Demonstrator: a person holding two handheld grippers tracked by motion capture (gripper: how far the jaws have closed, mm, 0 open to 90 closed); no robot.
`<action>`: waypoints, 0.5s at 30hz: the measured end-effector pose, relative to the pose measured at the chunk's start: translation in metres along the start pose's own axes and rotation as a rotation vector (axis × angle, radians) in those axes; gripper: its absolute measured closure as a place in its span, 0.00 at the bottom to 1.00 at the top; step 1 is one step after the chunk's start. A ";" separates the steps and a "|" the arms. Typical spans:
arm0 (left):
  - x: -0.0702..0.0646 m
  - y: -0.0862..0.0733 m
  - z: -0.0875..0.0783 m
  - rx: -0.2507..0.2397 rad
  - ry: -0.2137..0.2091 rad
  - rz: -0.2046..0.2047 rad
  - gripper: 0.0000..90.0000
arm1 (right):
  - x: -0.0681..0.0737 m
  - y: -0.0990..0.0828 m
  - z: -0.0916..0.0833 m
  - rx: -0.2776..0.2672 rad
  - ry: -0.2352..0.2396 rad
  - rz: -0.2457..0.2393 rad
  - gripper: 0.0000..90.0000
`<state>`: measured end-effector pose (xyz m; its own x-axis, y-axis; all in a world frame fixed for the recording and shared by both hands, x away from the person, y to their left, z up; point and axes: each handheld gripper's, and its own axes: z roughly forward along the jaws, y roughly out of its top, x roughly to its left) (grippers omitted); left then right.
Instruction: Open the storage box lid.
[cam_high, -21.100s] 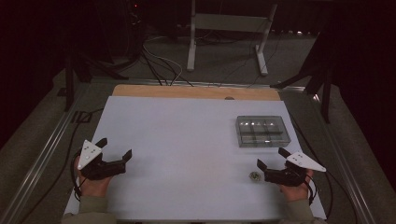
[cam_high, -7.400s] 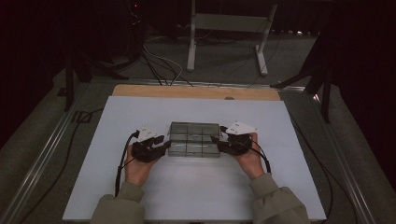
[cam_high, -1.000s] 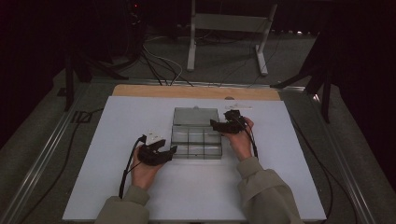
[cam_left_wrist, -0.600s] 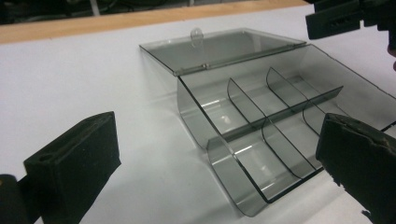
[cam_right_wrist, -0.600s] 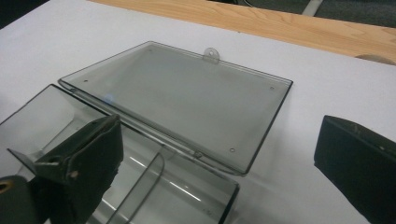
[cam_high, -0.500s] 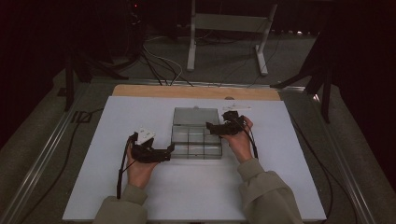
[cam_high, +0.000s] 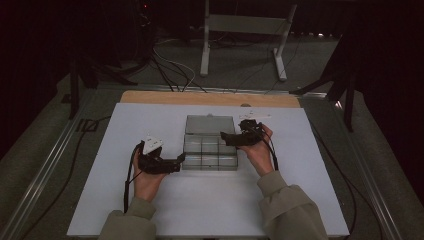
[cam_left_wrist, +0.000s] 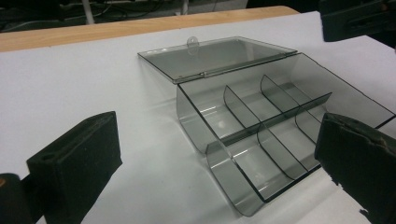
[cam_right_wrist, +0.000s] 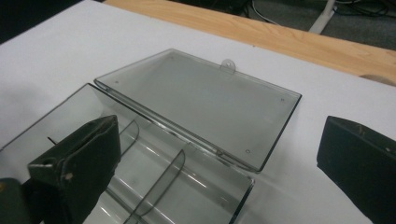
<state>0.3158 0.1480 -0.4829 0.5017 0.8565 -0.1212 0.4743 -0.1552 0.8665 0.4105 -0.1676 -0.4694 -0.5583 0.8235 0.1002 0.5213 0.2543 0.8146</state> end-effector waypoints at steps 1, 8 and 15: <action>0.000 0.000 0.000 0.000 0.000 -0.001 0.01 | 0.000 0.000 -0.001 -0.001 0.000 -0.001 0.00; 0.000 0.001 -0.003 -0.002 0.004 0.006 0.01 | 0.005 0.002 -0.007 -0.005 0.016 -0.014 0.00; 0.000 0.003 -0.005 0.021 0.013 0.023 0.01 | 0.011 0.004 -0.015 -0.008 0.048 -0.028 0.00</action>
<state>0.3137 0.1501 -0.4779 0.5034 0.8588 -0.0954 0.4783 -0.1850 0.8585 0.3969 -0.1652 -0.4569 -0.6027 0.7911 0.1045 0.5004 0.2727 0.8217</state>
